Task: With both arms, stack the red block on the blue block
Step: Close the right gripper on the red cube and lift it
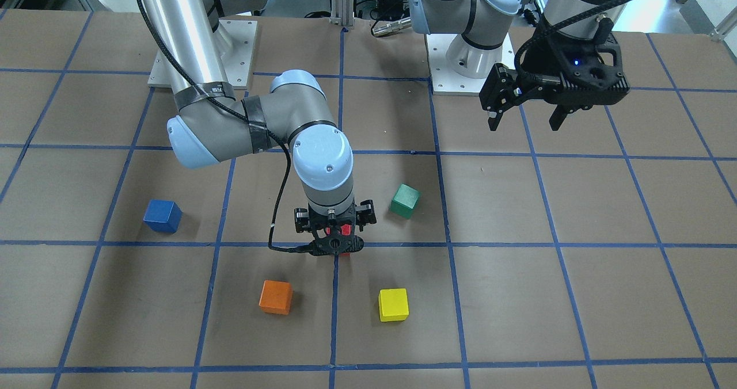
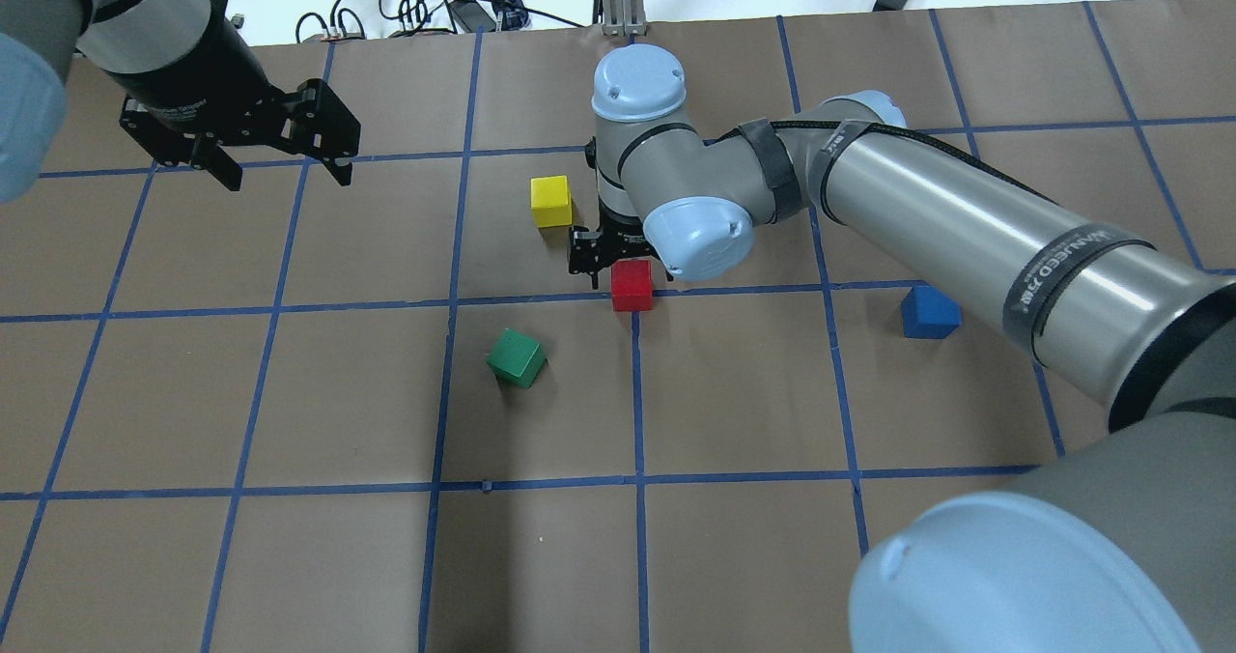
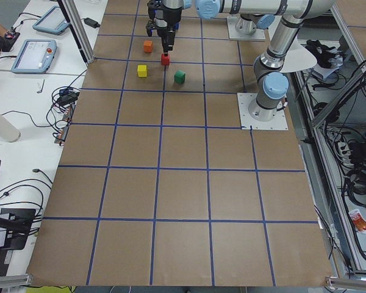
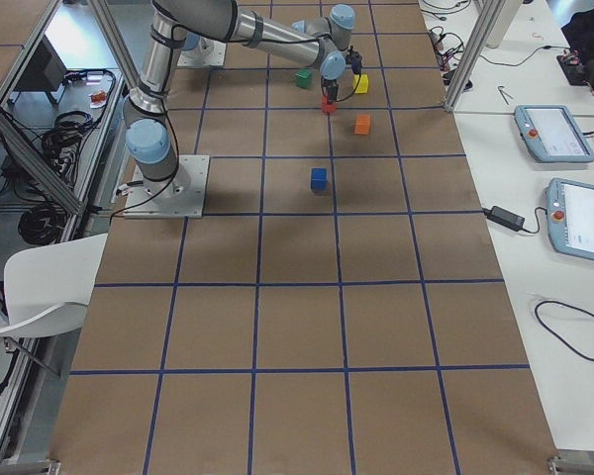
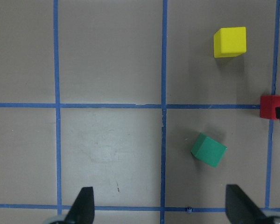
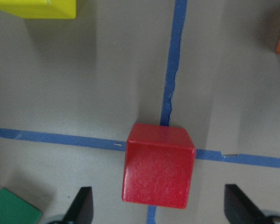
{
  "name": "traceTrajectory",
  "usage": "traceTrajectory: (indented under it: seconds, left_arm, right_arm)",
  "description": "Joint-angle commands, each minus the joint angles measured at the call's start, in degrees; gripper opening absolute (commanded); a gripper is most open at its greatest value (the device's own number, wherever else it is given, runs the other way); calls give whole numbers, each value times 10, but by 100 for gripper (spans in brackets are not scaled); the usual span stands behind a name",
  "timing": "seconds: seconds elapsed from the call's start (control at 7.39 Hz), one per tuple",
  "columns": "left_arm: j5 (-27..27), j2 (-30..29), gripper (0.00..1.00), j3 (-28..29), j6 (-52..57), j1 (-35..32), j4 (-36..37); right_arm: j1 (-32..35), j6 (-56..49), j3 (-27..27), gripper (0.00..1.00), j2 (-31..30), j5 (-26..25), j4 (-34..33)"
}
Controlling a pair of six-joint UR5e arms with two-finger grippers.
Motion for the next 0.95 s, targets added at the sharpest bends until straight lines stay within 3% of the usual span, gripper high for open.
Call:
traceTrajectory:
  seconds: [0.0,0.14,0.27,0.54,0.68,0.81]
  left_arm:
    - [-1,0,100,-3,1,0,6]
    - [-1,0,100,-4,1,0,6]
    - [0,0,100,-4,1,0,6]
    - [1,0,100,-4,1,0,6]
    - [1,1,100,-4,1,-1,6]
    - [0,0,100,-4,1,-1,6]
  right_arm:
    - [0,5,0,100,10,14,-5]
    - [0,5,0,88,11,14,-12]
    - [0,5,1,57,13,14,-12]
    - [0,5,-1,15,12,14,-12]
    - [-1,4,-2,0,9,13,-12]
    - [-2,5,-4,0,5,12,-10]
